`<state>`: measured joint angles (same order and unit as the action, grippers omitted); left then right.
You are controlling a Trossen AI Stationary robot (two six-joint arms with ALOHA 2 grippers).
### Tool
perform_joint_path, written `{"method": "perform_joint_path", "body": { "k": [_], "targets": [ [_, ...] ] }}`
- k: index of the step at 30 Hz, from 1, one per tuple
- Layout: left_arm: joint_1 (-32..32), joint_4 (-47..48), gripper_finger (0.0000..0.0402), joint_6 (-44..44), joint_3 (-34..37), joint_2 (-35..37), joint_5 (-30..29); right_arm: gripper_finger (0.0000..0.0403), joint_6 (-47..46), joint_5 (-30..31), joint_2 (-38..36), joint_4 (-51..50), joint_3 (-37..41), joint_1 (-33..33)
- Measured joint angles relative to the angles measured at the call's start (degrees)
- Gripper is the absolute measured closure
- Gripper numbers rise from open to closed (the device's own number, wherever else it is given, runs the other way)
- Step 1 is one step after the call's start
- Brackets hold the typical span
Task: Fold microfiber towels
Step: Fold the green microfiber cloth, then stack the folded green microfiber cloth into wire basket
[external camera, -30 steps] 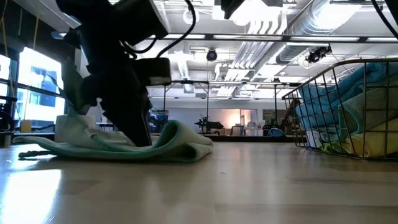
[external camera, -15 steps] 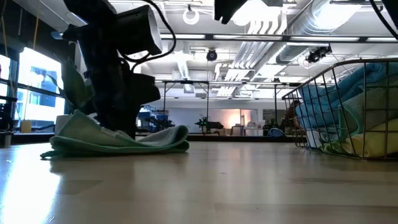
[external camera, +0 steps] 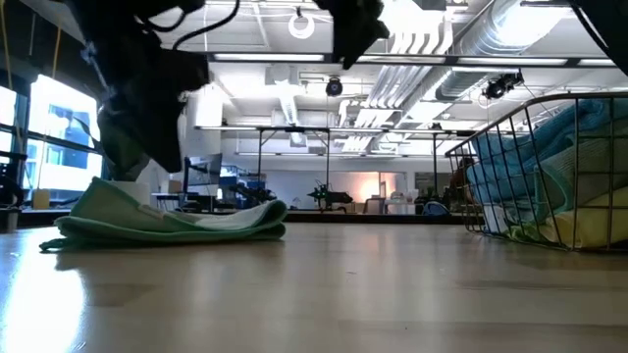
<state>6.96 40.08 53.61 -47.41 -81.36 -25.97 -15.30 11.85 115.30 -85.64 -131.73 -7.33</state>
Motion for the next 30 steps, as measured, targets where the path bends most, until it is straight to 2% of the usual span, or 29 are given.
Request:
{"method": "perform_joint_path", "body": {
  "k": [2, 4, 8, 11, 13, 17, 21, 27, 30],
  "targets": [
    [0.02, 0.31, 0.0328, -2.3, 1.2, 1.57, 2.13, 0.0231, 0.37, -2.22, -0.89, 5.35, 3.78, -0.63],
    [-0.03, 0.15, 0.0328, -2.55, 3.48, 3.4, 4.34, 0.0231, 0.12, -4.14, -2.2, 10.31, 10.75, -0.96],
    [0.48, -1.22, 0.0328, 0.0, 7.8, 5.34, 6.3, 0.0231, -5.08, -8.0, -6.65, 21.35, 30.68, -1.29],
    [0.82, -6.75, 0.0328, 0.16, 10.57, 5.39, 7.85, 0.0231, -10.08, -14.04, -11.03, 35.97, 44.3, -1.3],
    [0.88, -10.68, 0.0328, -1.37, 12.61, 5.38, 8.39, 0.0231, -14.67, -18.34, -13.78, 50.51, 52.68, -1.31],
    [0.12, -22.37, 0.0328, -5.69, 16.15, 4.65, 8.8, 0.0231, -30.5, -18.27, -15.02, 73.99, 65.52, -2.09],
    [-1.24, -28.56, 0.0328, -6.43, 19.31, 4.6, 8.9, 0.0231, -39.06, -18.47, -13.57, 84.99, 70.92, -2.48],
    [-2.44, -29.05, 0.0328, -4.48, 22.86, 4.43, 10.09, 0.0229, -39.92, -18.01, -11.35, 86.49, 69.38, -2.35],
    [-2.51, -30.78, 0.0328, -4.33, 24.03, 4.53, 10.73, 0.0216, -39.86, -18.89, -10.65, 86.15, 68.19, -2.51]
  ]
}}
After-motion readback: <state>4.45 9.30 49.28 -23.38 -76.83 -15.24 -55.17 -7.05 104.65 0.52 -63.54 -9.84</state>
